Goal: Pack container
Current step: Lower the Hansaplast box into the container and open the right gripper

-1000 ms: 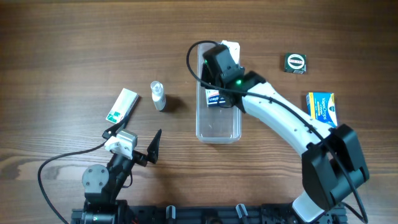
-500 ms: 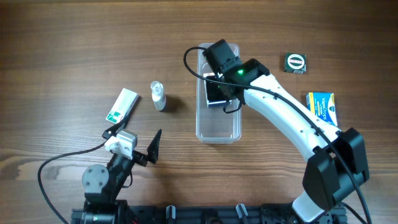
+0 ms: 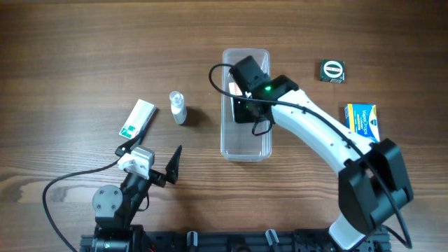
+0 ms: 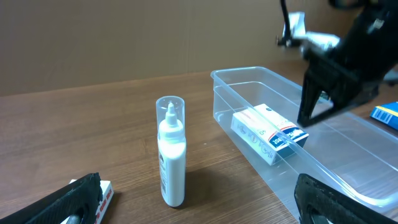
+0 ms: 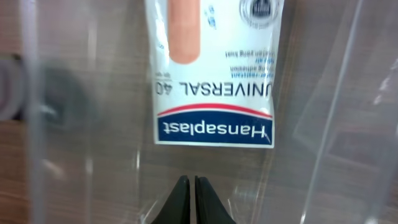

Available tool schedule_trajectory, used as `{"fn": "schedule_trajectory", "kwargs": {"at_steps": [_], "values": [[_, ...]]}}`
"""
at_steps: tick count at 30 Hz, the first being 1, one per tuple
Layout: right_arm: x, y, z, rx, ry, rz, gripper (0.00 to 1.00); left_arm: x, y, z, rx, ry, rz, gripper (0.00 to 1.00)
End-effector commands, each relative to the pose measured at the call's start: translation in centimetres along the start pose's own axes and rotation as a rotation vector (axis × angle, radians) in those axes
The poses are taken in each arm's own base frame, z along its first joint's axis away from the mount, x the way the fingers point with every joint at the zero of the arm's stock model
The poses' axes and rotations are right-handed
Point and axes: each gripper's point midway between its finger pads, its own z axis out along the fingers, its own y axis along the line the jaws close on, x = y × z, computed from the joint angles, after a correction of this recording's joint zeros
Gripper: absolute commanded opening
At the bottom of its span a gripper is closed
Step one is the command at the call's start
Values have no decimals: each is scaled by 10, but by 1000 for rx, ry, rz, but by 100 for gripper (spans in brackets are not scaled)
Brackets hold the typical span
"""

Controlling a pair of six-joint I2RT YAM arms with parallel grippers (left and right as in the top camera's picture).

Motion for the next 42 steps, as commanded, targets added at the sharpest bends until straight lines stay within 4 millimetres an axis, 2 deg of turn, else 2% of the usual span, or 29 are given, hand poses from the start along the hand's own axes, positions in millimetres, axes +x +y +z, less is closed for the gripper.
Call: {"fn": "schedule_trajectory", "kwargs": {"at_steps": [1,5,17,20,30,36,42], "values": [[9,-7,19,40,40,19,4,2,2,0,-11,8,4,100],[18,-1,25,3,88,20,4,2,2,0,-11,8,4,100],[32,-6,59,42,166,26,4,2,2,0,-11,8,4,100],[27,-3,66,31,146,28,4,2,2,0,-11,8,4,100],[1,1,69,25,34,35,4,2,2,0,-11,8,4,100],[-10,-16,67,124,-30,34,4,2,2,0,-11,8,4,100],[-19,-17,67,134,-67,37,4,2,2,0,-11,8,4,100]]}}
